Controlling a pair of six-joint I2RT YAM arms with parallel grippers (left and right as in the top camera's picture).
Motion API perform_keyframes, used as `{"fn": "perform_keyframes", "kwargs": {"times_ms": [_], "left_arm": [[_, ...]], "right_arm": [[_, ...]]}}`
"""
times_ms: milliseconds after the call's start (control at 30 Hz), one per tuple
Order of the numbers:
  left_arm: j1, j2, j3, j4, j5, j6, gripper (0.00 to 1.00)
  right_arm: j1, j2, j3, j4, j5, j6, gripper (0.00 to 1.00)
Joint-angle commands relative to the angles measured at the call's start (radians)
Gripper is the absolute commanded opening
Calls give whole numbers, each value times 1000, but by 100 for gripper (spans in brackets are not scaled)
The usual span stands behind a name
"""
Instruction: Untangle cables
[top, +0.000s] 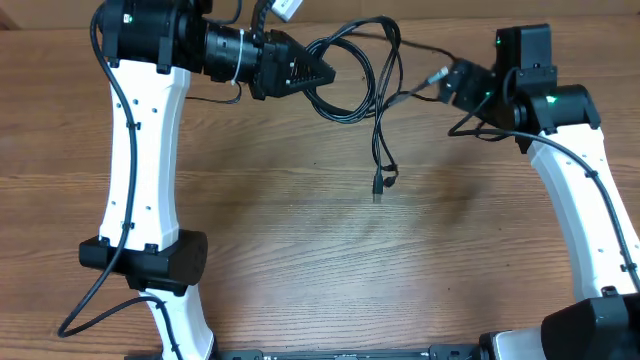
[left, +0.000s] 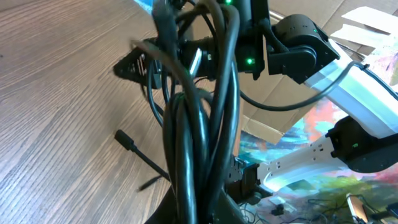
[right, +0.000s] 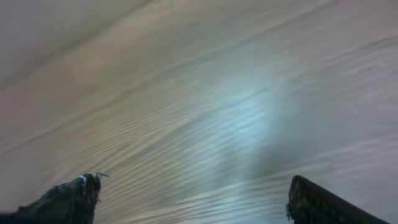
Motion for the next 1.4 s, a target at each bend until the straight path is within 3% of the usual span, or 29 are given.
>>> {"fn": "perform_keyframes", "kwargs": {"times_ms": [0, 167, 333, 500, 633, 1067, 1367], "left_arm": [[23, -32, 15, 2, 71, 22, 4], [34, -32, 15, 1, 49, 32, 4], [34, -32, 15, -18, -79, 29, 4], [34, -32, 15, -54, -402, 12, 4], [34, -32, 15, -63, -647, -91, 4], [31, -32, 15, -63, -507, -54, 4], [31, -32, 15, -61, -338, 3, 4]], "right_arm": [[-84, 16, 13, -28, 319, 2, 98], [-177, 16, 13, -20, 327, 2, 100], [-243, 16, 13, 0, 326, 5, 100], [-291, 16, 13, 0, 310, 5, 100], [-308, 16, 13, -3, 287, 6, 100], [-308, 16, 13, -2, -294, -64, 100], [-293, 16, 13, -28, -904, -422, 100]]}}
